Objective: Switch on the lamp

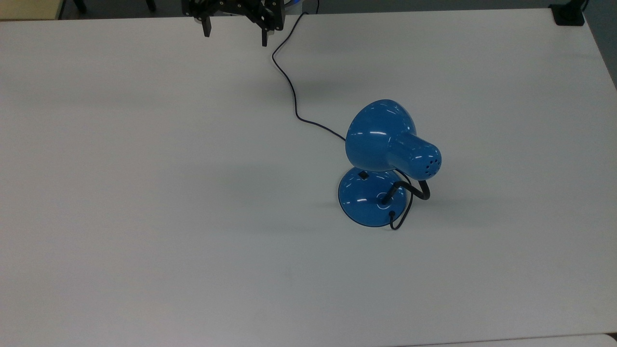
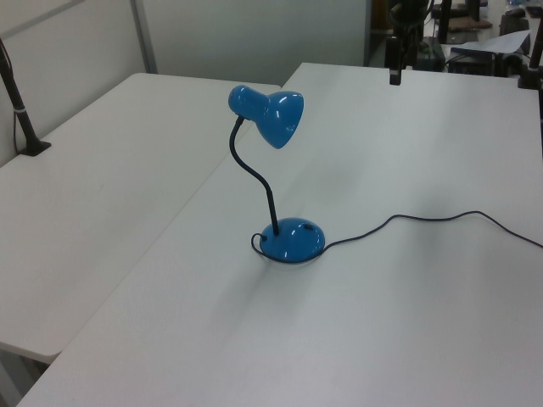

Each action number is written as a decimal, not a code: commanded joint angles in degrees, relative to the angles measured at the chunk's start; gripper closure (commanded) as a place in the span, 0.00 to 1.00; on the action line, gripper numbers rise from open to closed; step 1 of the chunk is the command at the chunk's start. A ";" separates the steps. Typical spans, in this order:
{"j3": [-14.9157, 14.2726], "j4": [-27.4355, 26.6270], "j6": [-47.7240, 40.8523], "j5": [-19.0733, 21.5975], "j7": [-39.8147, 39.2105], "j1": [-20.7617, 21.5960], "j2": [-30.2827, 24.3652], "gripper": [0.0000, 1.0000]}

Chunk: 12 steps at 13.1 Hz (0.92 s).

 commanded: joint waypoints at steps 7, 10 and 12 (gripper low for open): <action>-0.16 0.76 -0.84 -0.29 0.09 0.76 0.55 0.00; -0.16 0.76 -0.84 -0.29 0.09 0.76 0.55 0.00; -0.16 0.68 -0.84 -0.29 0.00 0.76 0.55 0.04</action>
